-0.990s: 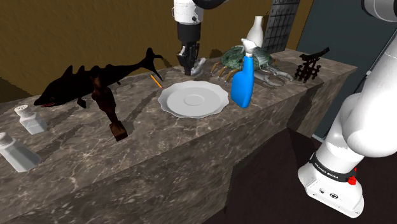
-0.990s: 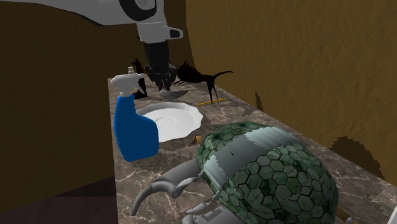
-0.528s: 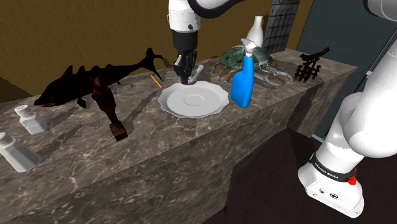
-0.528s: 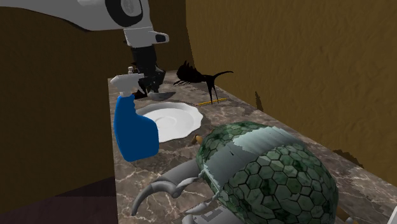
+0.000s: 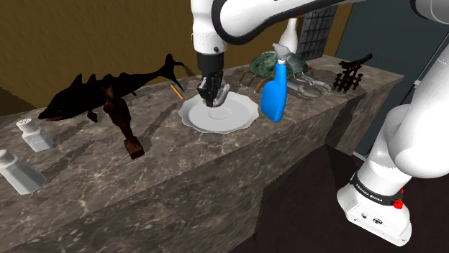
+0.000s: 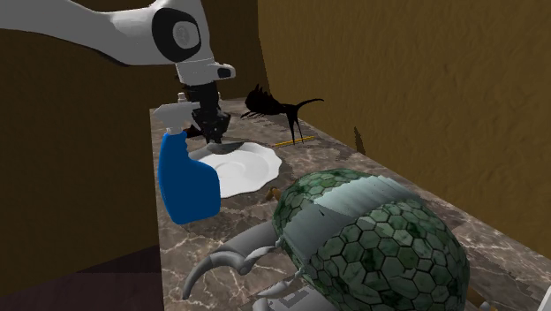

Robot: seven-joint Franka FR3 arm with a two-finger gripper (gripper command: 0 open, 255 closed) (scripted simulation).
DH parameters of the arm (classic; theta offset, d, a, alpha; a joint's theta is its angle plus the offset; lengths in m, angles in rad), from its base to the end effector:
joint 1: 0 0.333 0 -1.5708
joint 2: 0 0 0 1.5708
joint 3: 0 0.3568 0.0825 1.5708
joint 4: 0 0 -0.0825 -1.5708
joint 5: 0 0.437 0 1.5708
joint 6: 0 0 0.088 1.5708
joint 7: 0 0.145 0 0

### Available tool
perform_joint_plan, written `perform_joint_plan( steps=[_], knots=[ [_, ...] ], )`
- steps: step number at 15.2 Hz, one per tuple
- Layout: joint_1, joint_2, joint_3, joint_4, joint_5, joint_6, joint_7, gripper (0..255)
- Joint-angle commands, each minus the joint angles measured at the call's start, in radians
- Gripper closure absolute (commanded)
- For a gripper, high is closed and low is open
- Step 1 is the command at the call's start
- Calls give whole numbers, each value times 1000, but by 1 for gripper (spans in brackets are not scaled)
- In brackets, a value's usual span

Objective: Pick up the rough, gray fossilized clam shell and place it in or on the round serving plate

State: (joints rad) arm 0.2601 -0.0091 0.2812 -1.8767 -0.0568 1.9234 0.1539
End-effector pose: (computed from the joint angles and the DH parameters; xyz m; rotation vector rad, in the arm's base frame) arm 0.5320 0.3133 0.5017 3.0419 0.6255 0.1107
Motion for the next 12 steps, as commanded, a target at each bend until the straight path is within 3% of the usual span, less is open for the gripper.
perform_joint_plan(
  steps=[1, 11, 12],
  knots=[
    [0, 5, 0, -22, -2, 27, 2, 255],
    [0, 10, 0, -48, -4, 58, 4, 255],
    [0, 10, 0, -48, -4, 58, 4, 0]
  ],
)
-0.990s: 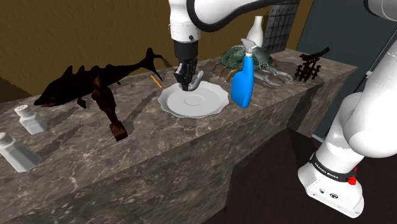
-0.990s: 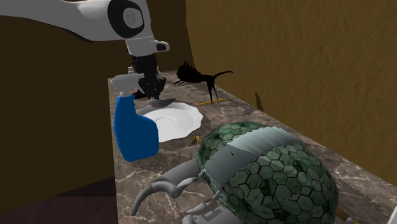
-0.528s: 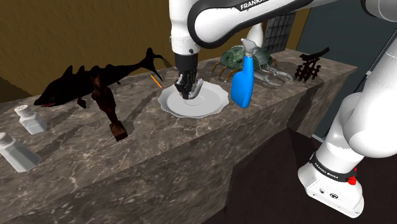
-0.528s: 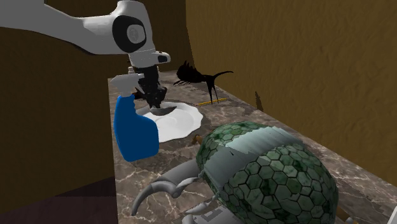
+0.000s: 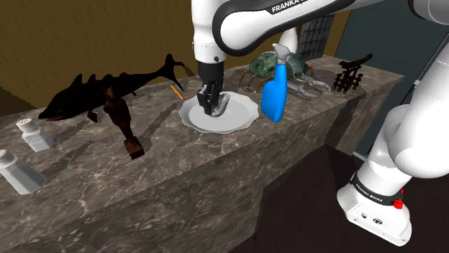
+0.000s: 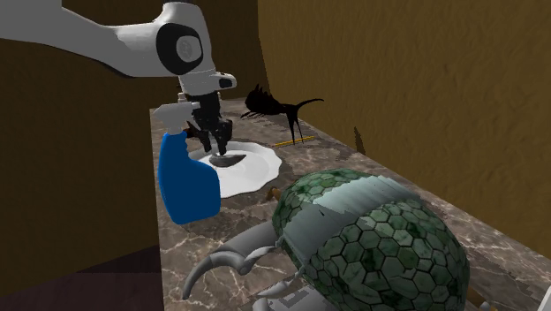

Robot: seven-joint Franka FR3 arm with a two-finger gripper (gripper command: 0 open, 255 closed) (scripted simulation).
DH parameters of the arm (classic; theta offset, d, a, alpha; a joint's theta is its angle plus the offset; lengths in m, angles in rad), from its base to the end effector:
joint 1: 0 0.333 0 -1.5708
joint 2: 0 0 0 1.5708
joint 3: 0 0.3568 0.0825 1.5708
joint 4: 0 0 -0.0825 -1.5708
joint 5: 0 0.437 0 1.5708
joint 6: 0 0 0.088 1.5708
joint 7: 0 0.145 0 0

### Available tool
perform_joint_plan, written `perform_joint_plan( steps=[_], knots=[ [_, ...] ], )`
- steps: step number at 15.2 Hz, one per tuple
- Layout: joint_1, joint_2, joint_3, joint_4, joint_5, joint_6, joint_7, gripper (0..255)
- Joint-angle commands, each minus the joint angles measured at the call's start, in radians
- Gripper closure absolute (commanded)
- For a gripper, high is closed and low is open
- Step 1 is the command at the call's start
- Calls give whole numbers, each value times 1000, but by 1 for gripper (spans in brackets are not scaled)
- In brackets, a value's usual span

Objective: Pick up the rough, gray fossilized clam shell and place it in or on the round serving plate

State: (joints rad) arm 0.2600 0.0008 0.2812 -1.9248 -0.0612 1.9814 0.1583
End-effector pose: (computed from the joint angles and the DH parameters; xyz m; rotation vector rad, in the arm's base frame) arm 0.5321 0.3128 0.4756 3.0419 0.6258 0.1116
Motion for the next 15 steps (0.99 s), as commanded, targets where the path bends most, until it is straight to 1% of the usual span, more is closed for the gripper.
perform_joint_plan(
  steps=[1, 5, 9, 15],
  knots=[
    [0, 0, 0, 0, 0, 0, 0, 0],
    [0, 0, 0, 0, 0, 0, 0, 0],
    [2, -22, 2, 102, 9, -123, -6, 0],
    [2, -22, 2, 102, 9, -123, -6, 0]
  ],
)
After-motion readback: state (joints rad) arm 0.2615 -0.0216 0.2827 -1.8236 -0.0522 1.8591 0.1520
